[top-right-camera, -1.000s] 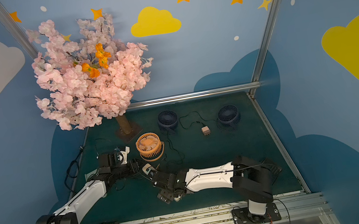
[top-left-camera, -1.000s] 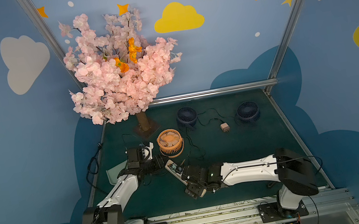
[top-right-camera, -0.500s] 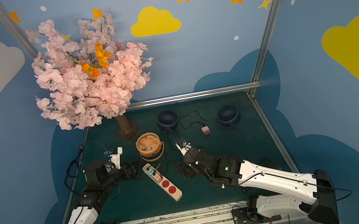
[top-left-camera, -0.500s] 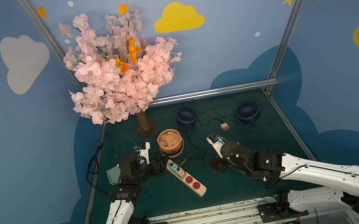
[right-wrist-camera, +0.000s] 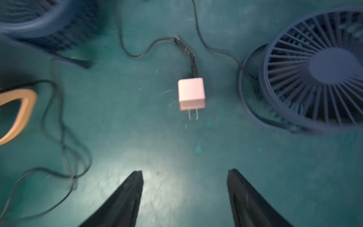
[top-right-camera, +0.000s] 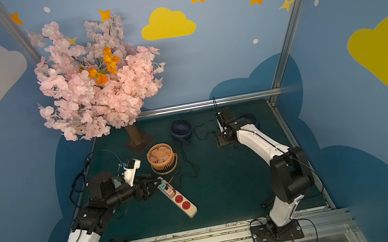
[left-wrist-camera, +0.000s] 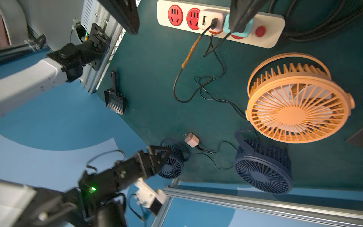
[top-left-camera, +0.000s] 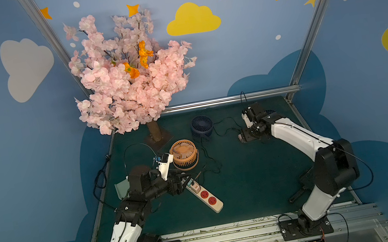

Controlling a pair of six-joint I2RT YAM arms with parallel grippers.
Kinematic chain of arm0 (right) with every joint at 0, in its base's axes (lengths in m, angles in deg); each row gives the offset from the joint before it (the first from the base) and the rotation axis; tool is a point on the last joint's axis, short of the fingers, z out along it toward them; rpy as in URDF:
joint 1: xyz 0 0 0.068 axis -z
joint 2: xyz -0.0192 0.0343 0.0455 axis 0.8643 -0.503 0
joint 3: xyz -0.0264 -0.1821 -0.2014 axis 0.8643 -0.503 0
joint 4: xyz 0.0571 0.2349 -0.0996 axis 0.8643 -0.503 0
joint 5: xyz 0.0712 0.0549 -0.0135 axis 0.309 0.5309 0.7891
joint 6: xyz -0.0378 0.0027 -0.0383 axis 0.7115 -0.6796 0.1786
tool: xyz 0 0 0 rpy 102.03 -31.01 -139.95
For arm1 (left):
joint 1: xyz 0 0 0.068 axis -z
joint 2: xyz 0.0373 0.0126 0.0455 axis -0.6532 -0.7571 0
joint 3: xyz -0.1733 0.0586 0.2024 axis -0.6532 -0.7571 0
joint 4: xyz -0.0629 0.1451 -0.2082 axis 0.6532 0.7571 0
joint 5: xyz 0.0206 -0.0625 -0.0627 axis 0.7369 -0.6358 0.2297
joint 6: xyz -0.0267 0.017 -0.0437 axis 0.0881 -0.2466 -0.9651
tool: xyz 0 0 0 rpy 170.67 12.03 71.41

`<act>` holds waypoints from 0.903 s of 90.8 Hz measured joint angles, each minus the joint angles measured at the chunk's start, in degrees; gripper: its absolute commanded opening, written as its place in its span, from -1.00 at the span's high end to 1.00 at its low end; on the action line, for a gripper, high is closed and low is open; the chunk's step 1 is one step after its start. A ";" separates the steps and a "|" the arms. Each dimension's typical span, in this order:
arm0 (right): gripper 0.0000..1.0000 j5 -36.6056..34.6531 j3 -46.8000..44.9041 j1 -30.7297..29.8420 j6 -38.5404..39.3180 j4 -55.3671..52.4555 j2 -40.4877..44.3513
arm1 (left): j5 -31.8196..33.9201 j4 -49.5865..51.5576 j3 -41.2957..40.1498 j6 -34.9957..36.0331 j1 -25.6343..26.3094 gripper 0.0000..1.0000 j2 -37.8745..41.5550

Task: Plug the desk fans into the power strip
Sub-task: Pick up the plug from the center of the board.

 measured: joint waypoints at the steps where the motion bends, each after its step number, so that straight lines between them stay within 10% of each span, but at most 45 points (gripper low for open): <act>1: -0.29 0.33 1.22 0.20 0.39 -0.44 -1.14 | -0.11 0.04 0.00 0.04 0.11 -0.53 0.00; 28: -0.16 1.46 22.21 2.01 6.73 -8.37 -23.91 | -0.04 0.22 -0.02 1.09 0.94 -0.53 0.85; 82: 0.11 0.00 37.24 3.67 9.88 -12.94 -36.20 | 0.79 0.48 -0.04 1.33 1.03 -0.53 0.52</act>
